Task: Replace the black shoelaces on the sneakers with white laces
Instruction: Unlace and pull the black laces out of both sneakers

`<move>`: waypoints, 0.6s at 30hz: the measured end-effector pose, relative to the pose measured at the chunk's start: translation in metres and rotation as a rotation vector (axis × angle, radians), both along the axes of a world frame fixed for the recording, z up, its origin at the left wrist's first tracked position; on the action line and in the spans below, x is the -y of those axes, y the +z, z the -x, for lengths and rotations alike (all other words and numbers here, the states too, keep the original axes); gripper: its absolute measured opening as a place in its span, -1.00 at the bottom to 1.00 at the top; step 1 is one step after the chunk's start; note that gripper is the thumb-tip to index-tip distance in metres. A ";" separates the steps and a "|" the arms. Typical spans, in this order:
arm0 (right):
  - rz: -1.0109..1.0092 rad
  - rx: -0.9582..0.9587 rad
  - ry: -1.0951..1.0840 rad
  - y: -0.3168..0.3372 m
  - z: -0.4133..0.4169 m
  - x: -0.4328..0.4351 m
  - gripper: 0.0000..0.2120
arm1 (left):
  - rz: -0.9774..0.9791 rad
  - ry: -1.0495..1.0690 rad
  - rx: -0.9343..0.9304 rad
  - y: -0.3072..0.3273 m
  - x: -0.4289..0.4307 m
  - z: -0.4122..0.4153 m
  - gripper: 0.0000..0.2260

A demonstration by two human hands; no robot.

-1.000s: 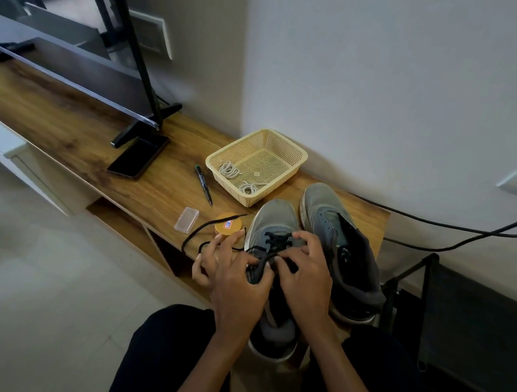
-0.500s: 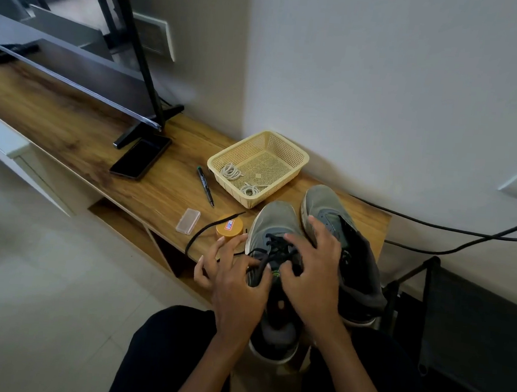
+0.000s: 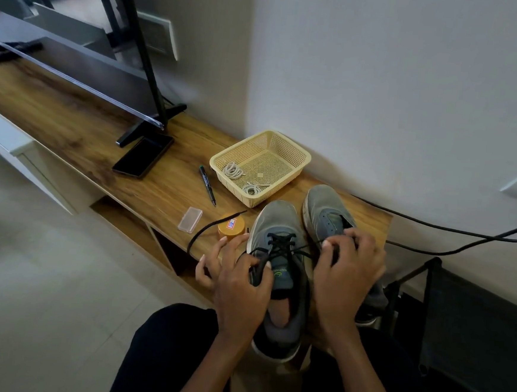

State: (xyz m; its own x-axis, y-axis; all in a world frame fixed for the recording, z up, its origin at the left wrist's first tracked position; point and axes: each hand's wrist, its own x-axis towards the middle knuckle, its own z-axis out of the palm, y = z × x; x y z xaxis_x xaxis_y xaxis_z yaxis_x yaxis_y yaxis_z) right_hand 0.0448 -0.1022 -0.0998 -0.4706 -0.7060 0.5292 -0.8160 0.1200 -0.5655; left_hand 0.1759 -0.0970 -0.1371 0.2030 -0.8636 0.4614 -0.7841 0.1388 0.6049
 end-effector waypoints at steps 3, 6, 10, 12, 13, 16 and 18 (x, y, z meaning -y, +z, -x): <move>-0.011 0.004 -0.026 0.001 0.000 -0.002 -0.86 | -0.002 -0.005 -0.017 -0.001 0.000 0.000 -0.83; -0.048 -0.044 0.080 0.005 -0.010 -0.004 -0.78 | -0.003 -0.010 -0.024 -0.001 0.000 0.000 -0.81; -0.183 -0.238 0.304 0.004 -0.022 -0.005 -0.82 | -0.010 -0.016 -0.023 0.000 0.000 0.000 -0.79; -0.237 -0.289 0.331 -0.003 -0.026 -0.003 -0.86 | -0.009 -0.009 -0.008 -0.001 0.000 0.001 -0.78; -0.246 -0.296 0.332 -0.004 -0.027 -0.003 -0.88 | -0.010 -0.004 -0.004 0.000 0.000 0.001 -0.78; -0.200 -0.307 0.291 -0.006 -0.026 -0.001 -0.95 | -0.011 0.002 0.025 0.000 0.000 0.001 -0.79; -0.186 -0.282 0.182 -0.004 -0.019 -0.001 -0.80 | 0.001 0.006 0.036 0.001 -0.001 0.001 -0.81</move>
